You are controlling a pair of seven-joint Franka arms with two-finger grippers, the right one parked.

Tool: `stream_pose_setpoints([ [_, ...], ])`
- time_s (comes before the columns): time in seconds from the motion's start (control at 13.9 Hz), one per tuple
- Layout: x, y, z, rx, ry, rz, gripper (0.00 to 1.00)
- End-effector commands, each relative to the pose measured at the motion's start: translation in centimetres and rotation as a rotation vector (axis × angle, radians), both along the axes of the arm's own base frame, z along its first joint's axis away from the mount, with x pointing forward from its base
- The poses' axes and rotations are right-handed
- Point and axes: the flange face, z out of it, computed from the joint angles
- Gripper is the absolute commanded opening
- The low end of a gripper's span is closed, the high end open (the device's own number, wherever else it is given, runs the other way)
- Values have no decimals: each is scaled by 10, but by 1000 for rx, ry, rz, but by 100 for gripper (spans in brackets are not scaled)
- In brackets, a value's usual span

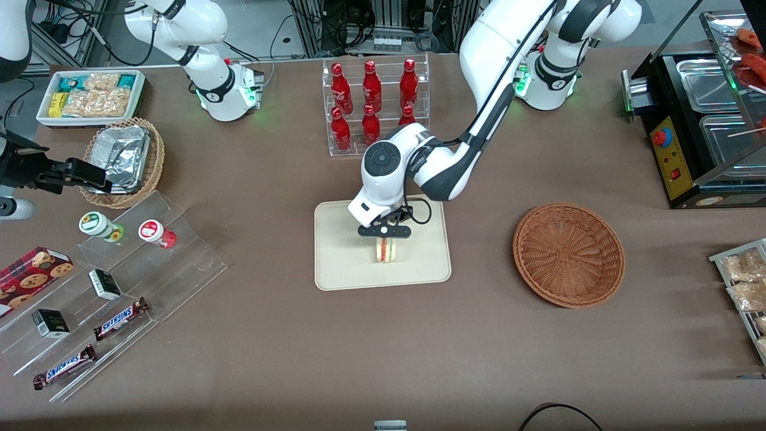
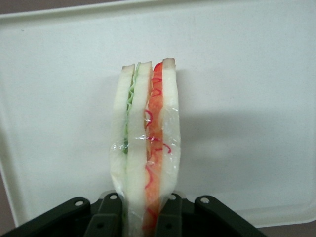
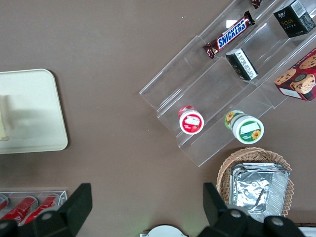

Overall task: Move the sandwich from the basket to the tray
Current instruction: 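Lower the sandwich upright onto the tray and open the left gripper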

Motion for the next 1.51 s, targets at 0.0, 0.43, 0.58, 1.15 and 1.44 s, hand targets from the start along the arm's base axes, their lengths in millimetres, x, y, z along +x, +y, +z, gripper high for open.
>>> stream_pose_setpoints([
  [0.0, -8, -17, -6, -9, -5, 35, 20],
  [0.43, -10, -21, -20, -23, -14, 83, 27],
  [0.58, -10, -20, -21, -16, -16, 77, 81],
  [1.15, 15, 17, 97, 23, -42, 215, 100],
  [1.44, 51, 101, 193, 38, -28, 332, 100],
])
